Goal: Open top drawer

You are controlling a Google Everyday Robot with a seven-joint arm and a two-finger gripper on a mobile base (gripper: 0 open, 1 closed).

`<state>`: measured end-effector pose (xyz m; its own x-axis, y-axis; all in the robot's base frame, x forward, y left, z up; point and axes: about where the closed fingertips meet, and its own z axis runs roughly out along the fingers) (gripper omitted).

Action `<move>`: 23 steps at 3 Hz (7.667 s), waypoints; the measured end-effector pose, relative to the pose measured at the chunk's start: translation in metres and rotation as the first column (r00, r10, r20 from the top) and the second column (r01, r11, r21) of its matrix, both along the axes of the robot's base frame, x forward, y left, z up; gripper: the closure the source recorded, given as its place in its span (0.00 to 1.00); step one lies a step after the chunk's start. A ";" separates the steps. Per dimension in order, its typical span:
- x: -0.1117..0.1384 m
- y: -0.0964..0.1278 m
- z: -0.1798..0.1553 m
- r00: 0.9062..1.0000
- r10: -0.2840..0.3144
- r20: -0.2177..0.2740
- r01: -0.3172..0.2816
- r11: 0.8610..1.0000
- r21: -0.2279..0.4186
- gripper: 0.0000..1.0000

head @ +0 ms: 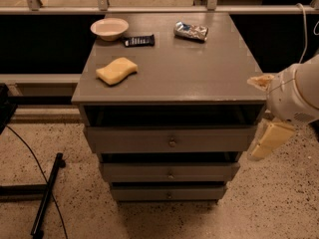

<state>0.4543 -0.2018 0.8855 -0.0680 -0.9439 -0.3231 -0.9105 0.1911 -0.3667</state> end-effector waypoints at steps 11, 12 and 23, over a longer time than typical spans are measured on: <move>0.091 -0.010 -0.212 0.959 0.281 0.045 -0.269 0.947 -0.175 0.00; 0.105 -0.007 -0.228 0.962 0.272 0.025 -0.265 0.952 -0.155 0.00; -0.037 -0.024 -0.138 0.912 0.312 -0.266 -0.315 0.949 0.033 0.37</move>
Offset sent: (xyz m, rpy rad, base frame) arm 0.0570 0.0161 -0.1110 -0.1052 -0.2116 0.2783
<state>0.4176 -0.2260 0.7476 0.1503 -0.9340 -0.3241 -0.9869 -0.1223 -0.1052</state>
